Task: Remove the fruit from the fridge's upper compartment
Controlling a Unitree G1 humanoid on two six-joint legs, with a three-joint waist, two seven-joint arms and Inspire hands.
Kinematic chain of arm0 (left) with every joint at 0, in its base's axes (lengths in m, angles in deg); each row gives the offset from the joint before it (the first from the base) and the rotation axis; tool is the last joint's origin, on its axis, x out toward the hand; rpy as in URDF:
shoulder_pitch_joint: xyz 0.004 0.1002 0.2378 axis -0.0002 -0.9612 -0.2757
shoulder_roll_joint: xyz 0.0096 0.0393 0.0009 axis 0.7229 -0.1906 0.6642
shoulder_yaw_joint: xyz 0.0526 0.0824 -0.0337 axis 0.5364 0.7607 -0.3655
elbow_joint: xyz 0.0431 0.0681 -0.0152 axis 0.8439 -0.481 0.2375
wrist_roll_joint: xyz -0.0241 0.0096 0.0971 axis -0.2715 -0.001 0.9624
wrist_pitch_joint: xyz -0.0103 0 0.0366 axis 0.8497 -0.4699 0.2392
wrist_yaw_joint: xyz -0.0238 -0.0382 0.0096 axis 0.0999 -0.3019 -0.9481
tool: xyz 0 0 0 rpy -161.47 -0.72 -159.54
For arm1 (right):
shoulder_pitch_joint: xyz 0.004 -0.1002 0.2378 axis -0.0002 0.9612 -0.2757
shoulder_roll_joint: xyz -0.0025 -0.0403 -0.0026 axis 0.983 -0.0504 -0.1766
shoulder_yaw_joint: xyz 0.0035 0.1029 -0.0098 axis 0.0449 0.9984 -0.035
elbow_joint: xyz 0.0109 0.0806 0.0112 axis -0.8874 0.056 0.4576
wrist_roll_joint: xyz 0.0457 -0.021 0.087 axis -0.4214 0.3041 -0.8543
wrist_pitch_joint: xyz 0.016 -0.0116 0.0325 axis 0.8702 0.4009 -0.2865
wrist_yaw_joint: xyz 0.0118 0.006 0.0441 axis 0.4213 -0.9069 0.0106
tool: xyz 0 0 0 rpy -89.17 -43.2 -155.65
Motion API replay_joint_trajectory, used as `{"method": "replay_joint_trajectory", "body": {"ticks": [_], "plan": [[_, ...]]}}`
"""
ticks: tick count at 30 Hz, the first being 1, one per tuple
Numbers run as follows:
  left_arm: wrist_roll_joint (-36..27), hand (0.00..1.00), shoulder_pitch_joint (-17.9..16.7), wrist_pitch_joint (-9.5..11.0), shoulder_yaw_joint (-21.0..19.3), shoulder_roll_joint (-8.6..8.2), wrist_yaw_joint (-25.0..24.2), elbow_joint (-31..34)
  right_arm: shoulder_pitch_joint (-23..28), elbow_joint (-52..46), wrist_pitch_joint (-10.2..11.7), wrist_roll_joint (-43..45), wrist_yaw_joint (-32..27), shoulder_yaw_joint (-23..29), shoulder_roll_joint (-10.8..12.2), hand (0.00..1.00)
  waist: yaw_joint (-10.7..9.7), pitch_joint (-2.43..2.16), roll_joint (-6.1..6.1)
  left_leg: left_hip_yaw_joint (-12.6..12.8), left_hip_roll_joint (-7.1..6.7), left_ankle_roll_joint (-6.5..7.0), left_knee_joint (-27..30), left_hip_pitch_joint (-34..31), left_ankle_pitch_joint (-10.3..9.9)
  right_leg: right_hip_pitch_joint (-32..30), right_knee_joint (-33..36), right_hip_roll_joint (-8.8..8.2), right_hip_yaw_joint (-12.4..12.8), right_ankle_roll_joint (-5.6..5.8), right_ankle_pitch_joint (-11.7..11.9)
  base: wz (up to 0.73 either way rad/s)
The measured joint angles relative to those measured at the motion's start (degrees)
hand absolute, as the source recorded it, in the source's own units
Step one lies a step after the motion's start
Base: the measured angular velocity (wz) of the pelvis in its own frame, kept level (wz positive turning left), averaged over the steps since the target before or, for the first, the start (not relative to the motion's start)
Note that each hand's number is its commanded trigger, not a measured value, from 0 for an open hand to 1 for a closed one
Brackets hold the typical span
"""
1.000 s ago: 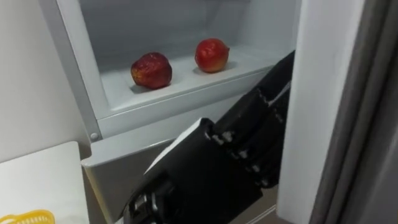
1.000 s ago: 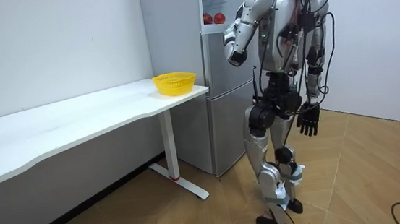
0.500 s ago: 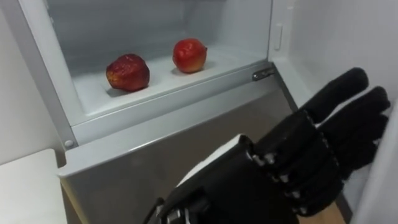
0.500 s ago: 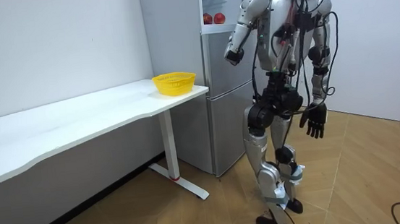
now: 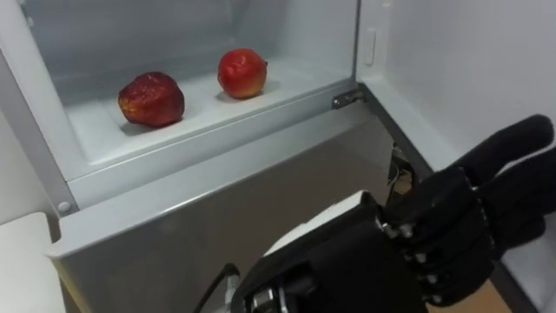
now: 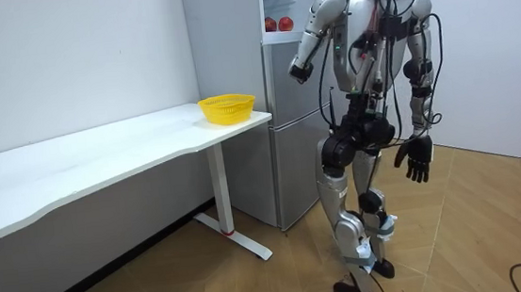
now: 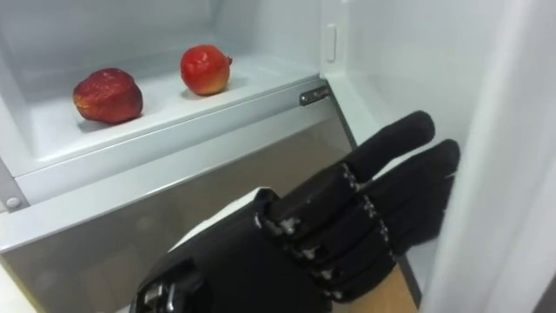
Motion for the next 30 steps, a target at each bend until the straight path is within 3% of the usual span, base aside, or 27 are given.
{"method": "replay_joint_trajectory", "body": {"ticks": [8, 22, 26, 30], "plan": [[0.0, 0.00, 0.2, 0.0, 0.6, 0.17, 1.9, 0.0, 0.0, -0.4, 0.1, -0.2, 0.0, 0.0, -0.2, 0.00, -0.3, 0.02, 0.14, 0.0, 0.03, 0.00, 0.0, 0.3, 0.0, -0.1, 0.4, 0.10, 0.1, -0.01, 0.0, 0.00], [0.1, 0.00, 2.2, 1.0, 2.5, -0.08, 4.7, -1.6, 0.1, -0.4, 1.3, 0.1, -0.2, 0.0, -0.5, 0.00, -0.7, 0.11, 0.17, 2.5, -0.05, 0.00, 0.0, 0.3, 0.0, -0.2, -0.5, 0.08, 0.2, 0.27, 0.4, -0.01], [0.1, 0.00, 2.4, 1.0, 2.5, -0.36, 4.7, -1.6, 0.0, -0.4, 1.3, 0.1, -0.2, 0.0, -0.5, 0.00, -1.8, 0.00, 0.34, 3.0, 0.21, 0.00, 0.0, 0.3, 0.0, -0.1, -0.5, 0.16, 0.4, 0.18, 0.5, -0.05], [0.1, 0.00, 5.0, 1.0, 2.7, -0.76, 4.6, -3.4, -0.3, -0.4, 1.5, 0.1, -0.2, 0.0, -0.5, 0.00, -2.0, 0.07, 0.60, 3.0, 0.30, -0.01, 0.0, 0.1, 0.0, -0.1, -0.5, 0.16, 0.6, 0.14, 0.5, -0.04]]}}
